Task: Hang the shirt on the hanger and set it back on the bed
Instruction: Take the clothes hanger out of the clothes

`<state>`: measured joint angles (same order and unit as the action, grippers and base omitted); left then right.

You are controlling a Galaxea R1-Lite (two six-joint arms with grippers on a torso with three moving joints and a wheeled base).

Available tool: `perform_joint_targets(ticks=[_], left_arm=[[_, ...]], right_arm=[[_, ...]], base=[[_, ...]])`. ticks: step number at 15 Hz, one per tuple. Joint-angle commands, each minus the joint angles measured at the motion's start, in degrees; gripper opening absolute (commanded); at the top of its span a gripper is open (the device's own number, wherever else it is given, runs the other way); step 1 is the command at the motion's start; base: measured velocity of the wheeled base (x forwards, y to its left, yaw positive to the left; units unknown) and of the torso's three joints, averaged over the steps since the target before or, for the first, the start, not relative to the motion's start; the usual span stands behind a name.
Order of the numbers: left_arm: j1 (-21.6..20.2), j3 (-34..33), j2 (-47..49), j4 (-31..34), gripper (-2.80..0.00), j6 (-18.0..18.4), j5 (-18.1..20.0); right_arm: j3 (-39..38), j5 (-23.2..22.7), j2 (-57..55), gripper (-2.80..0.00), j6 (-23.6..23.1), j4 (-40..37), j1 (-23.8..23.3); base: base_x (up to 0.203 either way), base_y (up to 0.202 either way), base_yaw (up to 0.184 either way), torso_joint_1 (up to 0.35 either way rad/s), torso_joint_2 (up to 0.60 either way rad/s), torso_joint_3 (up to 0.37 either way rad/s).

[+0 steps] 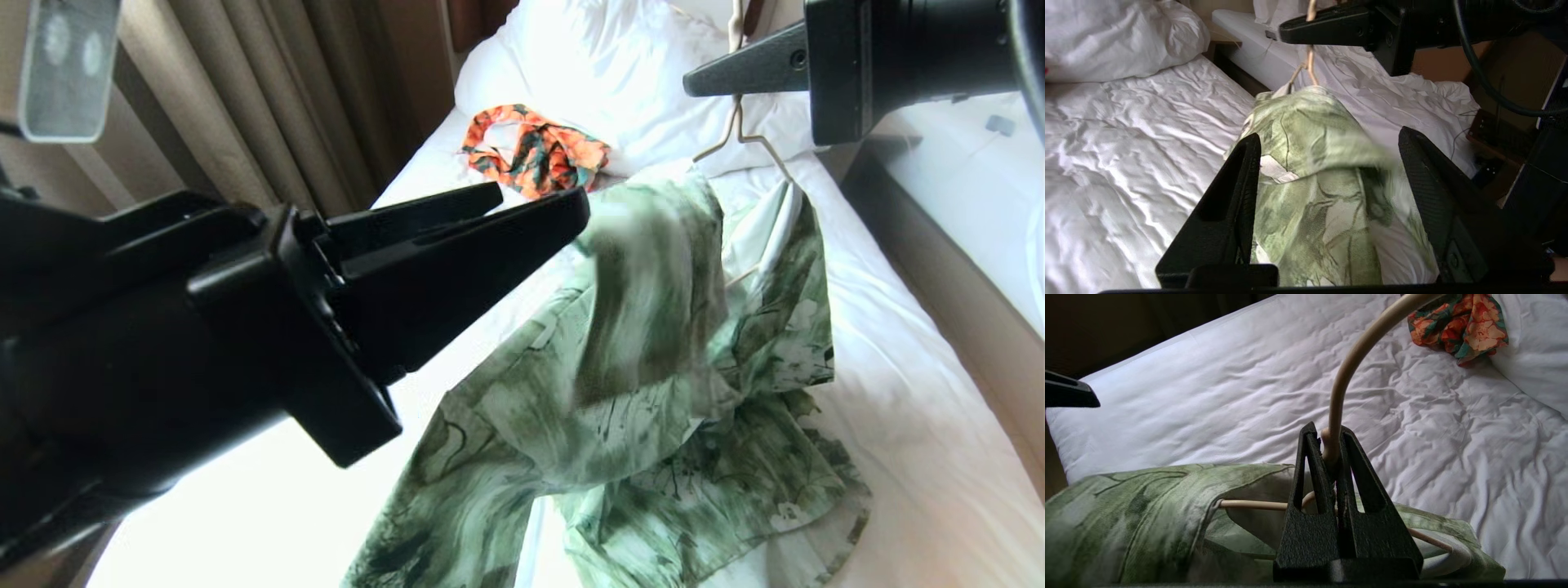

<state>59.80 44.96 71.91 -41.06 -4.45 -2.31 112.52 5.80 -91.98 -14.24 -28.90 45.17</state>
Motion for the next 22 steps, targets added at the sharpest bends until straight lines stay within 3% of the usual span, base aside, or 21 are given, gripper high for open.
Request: perform_joint_targets(ticks=[1, 6, 7, 11, 14, 17, 22], left_arm=[[-2.71, -0.21, -2.83, 0.41, 0.00, 0.04, -0.06], [-8.31, -0.33, -10.42, 9.81, 0.00, -0.02, -0.08], [-10.18, -0.74, -11.61, 10.39, -2.80, -0.03, -0.19], [-14.64, -1.29, -16.93, 14.92, -2.80, -0.23, -0.22], [-18.11, -1.64, -19.75, 20.59, -2.80, -1.03, 0.02], [-19.43, -3.80, -19.72, 20.59, -2.80, -2.80, 0.10], [-19.81, -4.35, -19.21, 20.76, -2.80, -2.84, -0.06]], right_arm=[[0.07, 0.00, 0.50, -2.80, -0.09, -0.11, -0.08], [0.07, 0.00, 0.92, -2.80, 0.41, 1.74, -0.19], [0.06, -0.18, 0.92, -2.80, 0.70, 1.83, -0.52], [-1.35, -0.18, 2.43, -2.80, 0.74, 1.65, -0.74], [-3.29, -0.12, 4.21, -2.80, 0.88, 1.67, -3.40], [-3.60, -0.18, 4.26, -2.80, 0.79, 1.70, -7.14], [-4.06, -0.27, 4.34, -2.80, 0.79, 1.92, -9.14]], base=[[0.000, 0.000, 0.000, 0.000, 0.00, 0.000], [0.000, 0.000, 0.000, 0.000, 0.00, 0.000], [0.000, 0.000, 0.000, 0.000, 0.00, 0.000], [0.000, 0.000, 0.000, 0.000, 0.00, 0.000], [0.000, 0.000, 0.000, 0.000, 0.00, 0.000], [0.000, 0.000, 0.000, 0.013, -0.05, -0.036], [0.000, 0.000, 0.000, 0.098, -0.41, -0.311]])
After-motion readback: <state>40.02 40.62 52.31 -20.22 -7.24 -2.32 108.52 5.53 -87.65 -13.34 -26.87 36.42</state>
